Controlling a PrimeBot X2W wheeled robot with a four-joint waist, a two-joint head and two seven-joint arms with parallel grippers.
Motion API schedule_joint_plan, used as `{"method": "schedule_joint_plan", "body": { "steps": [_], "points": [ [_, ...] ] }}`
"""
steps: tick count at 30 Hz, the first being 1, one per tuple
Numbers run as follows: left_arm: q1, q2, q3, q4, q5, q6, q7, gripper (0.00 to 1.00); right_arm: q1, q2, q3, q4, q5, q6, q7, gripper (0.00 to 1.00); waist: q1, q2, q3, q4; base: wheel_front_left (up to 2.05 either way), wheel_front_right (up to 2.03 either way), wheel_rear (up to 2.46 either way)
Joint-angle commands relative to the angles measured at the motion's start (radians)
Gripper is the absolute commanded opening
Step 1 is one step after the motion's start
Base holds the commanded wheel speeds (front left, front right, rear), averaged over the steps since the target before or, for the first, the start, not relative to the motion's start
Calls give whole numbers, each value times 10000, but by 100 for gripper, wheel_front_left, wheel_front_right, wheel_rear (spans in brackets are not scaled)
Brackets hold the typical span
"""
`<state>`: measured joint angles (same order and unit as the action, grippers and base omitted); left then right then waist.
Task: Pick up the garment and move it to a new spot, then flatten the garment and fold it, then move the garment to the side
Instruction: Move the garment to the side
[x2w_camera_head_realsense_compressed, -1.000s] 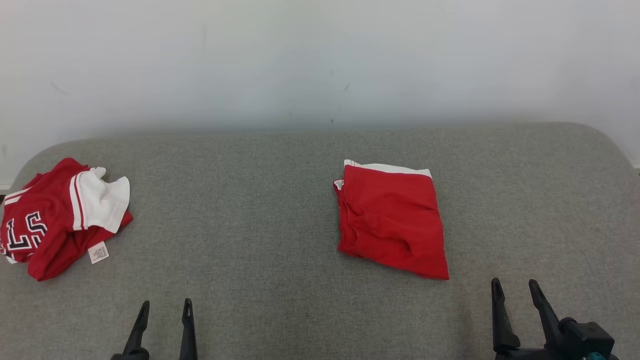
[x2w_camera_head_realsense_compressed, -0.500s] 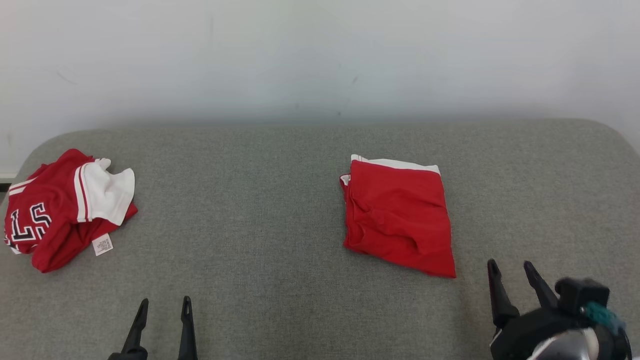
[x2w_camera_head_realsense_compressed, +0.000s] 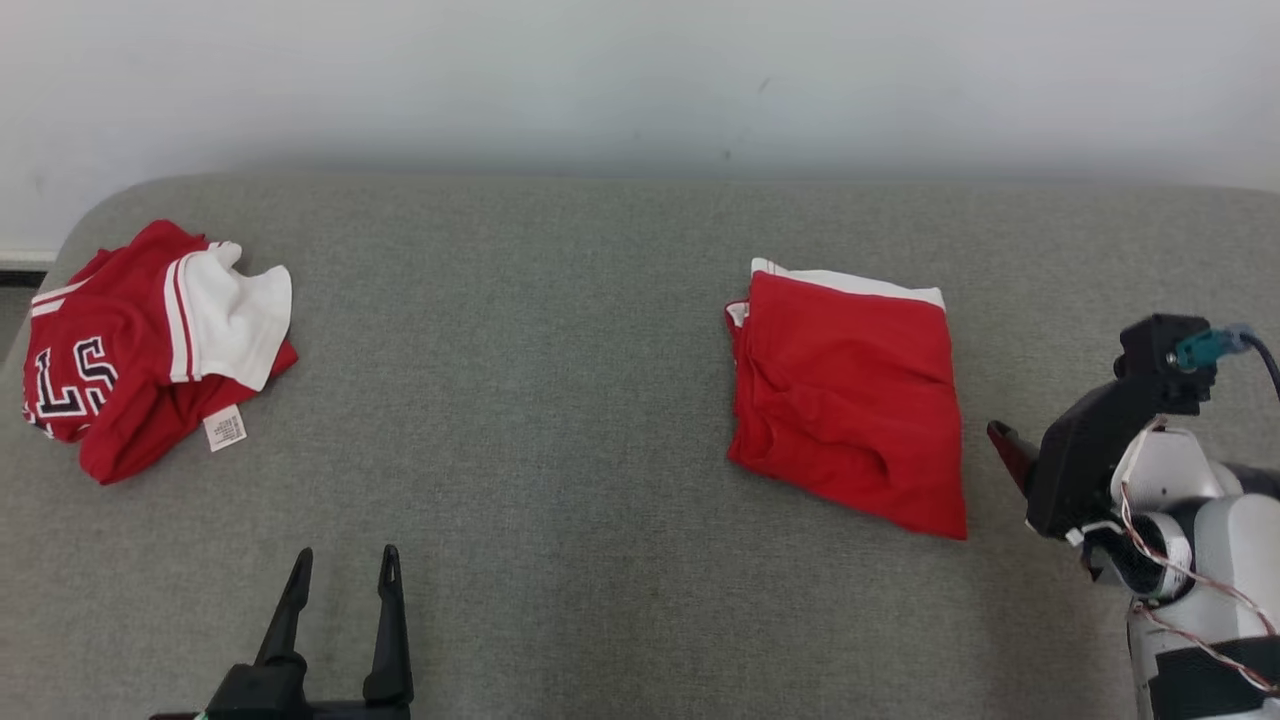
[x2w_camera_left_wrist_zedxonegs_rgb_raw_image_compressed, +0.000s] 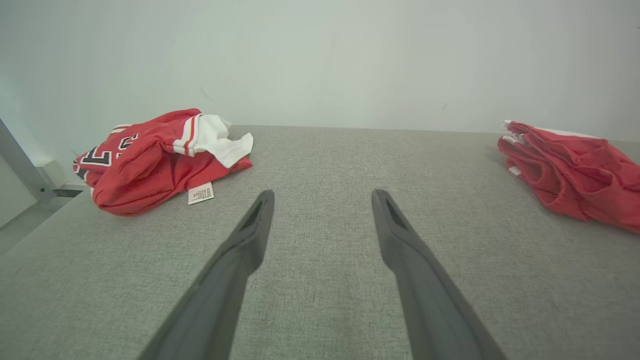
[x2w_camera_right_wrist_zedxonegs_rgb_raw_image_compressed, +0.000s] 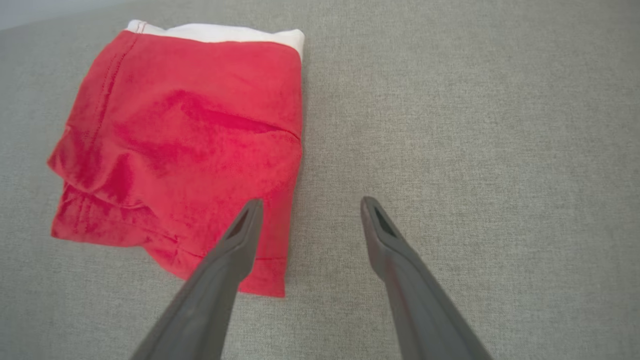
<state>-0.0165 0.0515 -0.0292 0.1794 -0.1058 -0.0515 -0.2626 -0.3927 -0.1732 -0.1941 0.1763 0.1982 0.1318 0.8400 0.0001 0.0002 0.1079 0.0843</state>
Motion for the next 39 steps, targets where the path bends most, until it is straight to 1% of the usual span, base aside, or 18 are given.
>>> {"method": "schedule_joint_plan", "body": {
  "steps": [1,3,8,12,16,22,23,24,25,28,31,34,39],
  "points": [
    [-166,-14,-35,-73,-48,57,-32,100,-299,44,-45,112,-132,-24,359,100,-1,-2,411,385,0,0,0],
    [-242,-14,-132,-80,-98,68,-32,100,-664,47,-173,320,-290,-24,809,100,-1,-2,572,576,0,0,0],
    [-398,-17,-354,-118,-283,155,-32,100,-1434,33,-568,1116,-833,-24,1144,100,-1,-2,915,970,0,0,0],
    [-492,-14,-520,-102,-389,198,-32,100,-1910,177,-1014,1734,-1429,-24,908,100,-1,-2,1050,1234,0,0,0],
    [-530,-16,-645,-135,-417,223,-32,100,-2170,318,-1299,2395,-1833,-24,929,100,-1,-2,1179,1409,0,0,0],
    [-680,-15,-748,-155,-440,262,-32,100,-2323,568,-1593,3182,-2406,-24,913,100,-1,-2,1408,1414,0,0,0],
    [-704,-15,-748,-159,-441,276,-32,100,-2335,601,-1568,3269,-2467,-24,929,98,-1,-2,1439,1383,0,0,0],
    [-723,-15,-743,-171,-438,279,-32,100,-2372,609,-1465,3317,-2486,-24,877,31,-1,-2,1473,1330,0,0,0],
    [-744,-17,-750,-186,-430,289,-32,100,-2414,596,-1375,3341,-2463,-24,810,0,-1,-2,1509,1268,0,0,0],
    [-817,-14,-730,-231,-367,267,-32,100,-2558,455,-1091,3405,-2312,-24,634,0,-1,-2,1592,1007,0,0,0],
    [-903,-16,-659,-326,-284,254,-32,100,-2671,236,-707,3376,-2173,-27,436,0,-1,-2,1685,597,0,0,0],
    [-982,-13,-488,-485,-218,200,-34,100,-2809,-44,-31,3288,-1832,-27,258,0,-1,-2,1855,36,0,0,0],
    [-1252,69,-203,-853,15,83,-32,100,-2886,-875,1445,2998,-1315,-26,-52,0,-1,-2,2243,-1033,0,0,0]
  ]
}}
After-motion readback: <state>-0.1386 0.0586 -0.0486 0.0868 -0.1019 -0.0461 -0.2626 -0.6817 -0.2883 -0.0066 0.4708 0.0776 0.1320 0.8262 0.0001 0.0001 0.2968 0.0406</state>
